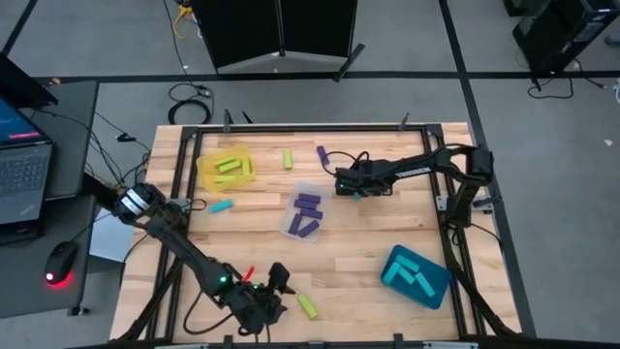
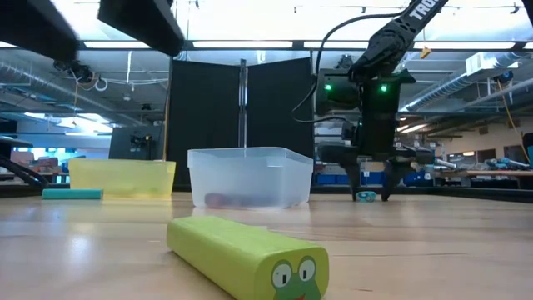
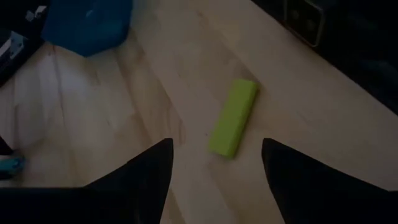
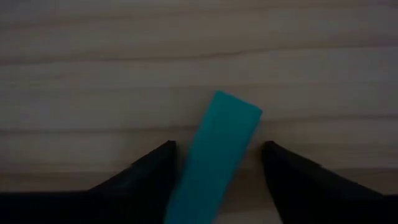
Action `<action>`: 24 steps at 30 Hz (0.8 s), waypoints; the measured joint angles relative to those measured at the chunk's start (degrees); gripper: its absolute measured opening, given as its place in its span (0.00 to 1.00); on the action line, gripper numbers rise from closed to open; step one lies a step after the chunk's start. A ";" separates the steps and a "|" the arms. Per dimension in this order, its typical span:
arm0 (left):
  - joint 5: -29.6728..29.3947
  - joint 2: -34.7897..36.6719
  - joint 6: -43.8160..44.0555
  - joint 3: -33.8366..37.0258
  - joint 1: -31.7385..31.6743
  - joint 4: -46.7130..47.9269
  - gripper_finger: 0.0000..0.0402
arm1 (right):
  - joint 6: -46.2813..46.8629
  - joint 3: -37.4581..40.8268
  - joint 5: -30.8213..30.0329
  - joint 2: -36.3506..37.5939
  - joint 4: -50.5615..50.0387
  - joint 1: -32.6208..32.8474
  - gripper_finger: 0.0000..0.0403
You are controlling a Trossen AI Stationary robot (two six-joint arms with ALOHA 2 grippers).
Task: Sort blocks
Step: Put the right blue block into the blue bin
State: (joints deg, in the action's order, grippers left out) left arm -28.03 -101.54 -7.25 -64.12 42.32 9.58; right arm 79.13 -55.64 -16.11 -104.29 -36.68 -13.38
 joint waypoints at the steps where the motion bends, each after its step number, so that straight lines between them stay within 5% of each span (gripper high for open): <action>1: 0.00 0.00 0.00 0.00 -0.26 0.01 0.63 | 0.00 0.02 -0.07 -0.02 0.13 0.09 0.56; 7: 0.72 0.00 -0.14 0.00 -1.67 -1.25 0.63 | -0.76 0.02 -0.21 -0.17 0.97 0.28 0.29; 15: 3.58 -0.09 -2.78 0.00 -2.59 -3.26 0.63 | -2.89 0.36 -3.58 1.66 0.62 2.03 0.29; 24: 8.71 -1.28 -7.35 0.04 -4.88 -5.54 0.63 | -3.42 0.59 -10.98 14.99 -8.20 6.80 0.29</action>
State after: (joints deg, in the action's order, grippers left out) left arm -19.32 -102.81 -14.60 -64.07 37.45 4.03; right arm 75.71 -55.05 -27.08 -89.31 -44.88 -6.58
